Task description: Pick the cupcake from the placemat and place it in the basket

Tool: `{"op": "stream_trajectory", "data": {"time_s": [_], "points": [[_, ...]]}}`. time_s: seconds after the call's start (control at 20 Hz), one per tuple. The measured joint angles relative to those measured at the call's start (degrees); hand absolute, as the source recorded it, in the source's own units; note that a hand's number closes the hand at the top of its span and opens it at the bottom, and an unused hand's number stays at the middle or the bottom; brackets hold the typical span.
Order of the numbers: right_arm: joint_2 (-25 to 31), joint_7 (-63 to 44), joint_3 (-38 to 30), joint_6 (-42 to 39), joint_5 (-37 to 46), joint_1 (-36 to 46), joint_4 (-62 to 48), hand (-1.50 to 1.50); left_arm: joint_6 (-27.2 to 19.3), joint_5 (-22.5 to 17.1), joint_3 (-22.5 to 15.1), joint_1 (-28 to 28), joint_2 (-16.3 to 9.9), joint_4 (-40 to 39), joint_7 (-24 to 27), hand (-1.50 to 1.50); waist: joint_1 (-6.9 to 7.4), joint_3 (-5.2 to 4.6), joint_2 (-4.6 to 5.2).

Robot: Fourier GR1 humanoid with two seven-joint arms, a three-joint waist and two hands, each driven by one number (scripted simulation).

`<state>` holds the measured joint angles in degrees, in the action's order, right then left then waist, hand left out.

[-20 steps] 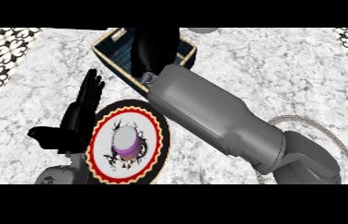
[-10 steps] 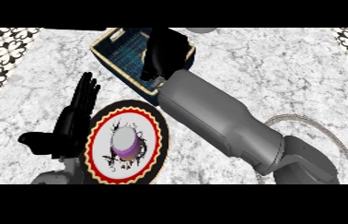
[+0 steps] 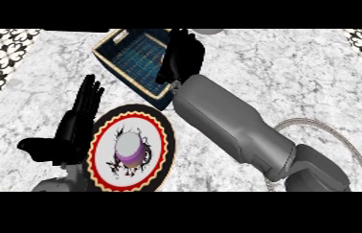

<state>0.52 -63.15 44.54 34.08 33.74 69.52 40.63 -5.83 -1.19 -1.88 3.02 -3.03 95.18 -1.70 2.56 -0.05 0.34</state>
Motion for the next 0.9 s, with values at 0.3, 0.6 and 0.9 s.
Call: {"op": "stream_trajectory", "data": {"time_s": [0.3,0.6,0.9], "points": [[0.02,2.46,-0.34,5.36,0.81,-0.51,-0.22,-1.5,0.87,-0.78,0.71,-0.98,-0.62,0.62,0.36,0.0,-0.36,0.01,-0.08],[0.05,1.98,-0.46,10.0,5.87,1.84,-0.48,-1.5,0.45,-0.93,1.49,-1.1,-0.58,0.3,0.21,0.0,-1.07,0.0,-0.36],[0.09,-0.9,-3.21,10.92,12.9,3.59,-1.03,-1.5,-0.31,-0.41,1.63,-2.16,-0.24,0.6,0.59,0.0,-2.43,0.02,-0.8]]}}
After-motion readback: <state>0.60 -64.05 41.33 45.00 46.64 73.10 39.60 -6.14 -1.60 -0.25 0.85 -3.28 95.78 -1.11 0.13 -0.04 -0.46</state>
